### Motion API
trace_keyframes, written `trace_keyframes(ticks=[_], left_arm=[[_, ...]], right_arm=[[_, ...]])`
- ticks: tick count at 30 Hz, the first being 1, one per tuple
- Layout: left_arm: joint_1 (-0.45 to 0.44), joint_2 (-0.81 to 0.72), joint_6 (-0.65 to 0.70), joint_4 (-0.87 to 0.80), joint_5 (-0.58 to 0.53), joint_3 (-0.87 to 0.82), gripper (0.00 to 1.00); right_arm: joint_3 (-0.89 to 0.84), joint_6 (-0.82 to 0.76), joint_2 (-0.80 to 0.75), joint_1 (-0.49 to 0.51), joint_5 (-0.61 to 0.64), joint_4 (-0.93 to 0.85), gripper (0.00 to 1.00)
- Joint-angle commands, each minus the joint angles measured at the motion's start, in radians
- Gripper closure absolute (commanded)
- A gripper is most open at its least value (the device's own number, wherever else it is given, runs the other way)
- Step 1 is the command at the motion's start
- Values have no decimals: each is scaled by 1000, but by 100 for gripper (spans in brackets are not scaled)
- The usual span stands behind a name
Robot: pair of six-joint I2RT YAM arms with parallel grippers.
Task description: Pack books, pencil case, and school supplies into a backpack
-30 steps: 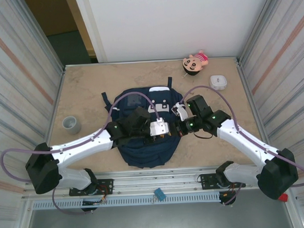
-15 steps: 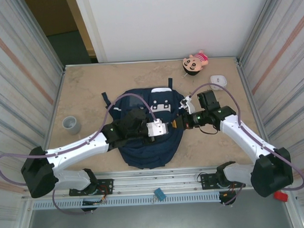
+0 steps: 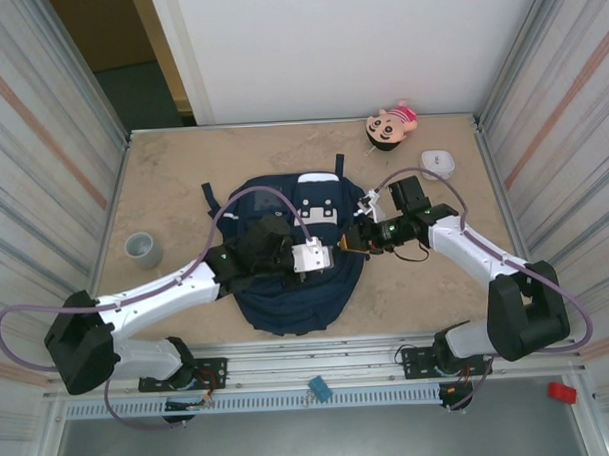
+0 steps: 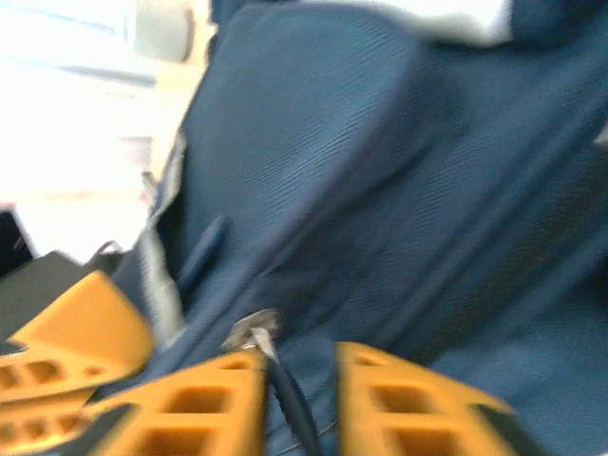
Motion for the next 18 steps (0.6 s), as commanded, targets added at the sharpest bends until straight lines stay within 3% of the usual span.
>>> trace_keyframes(ticks=[1,4,6,9,13,18], left_arm=[[-29,-71,-142,2,-44,-6,48],[-17,-116,-315,10,-241,3,32],[12,-149,-446,-25,-344,19,25],[76,-200,-638,-104,-454,33,21],[165,-267,-899,-256,-571,28,16],[212,-313,-1063,-319,-525,-82,16]], right_arm=[[66,25,-72,-45,238,13,47],[135,32,-144,-25,342,-81,30],[193,42,-166,21,459,-148,14],[272,34,-147,117,579,-232,1],[278,74,-107,224,656,-241,1],[162,146,-40,302,637,-182,1]])
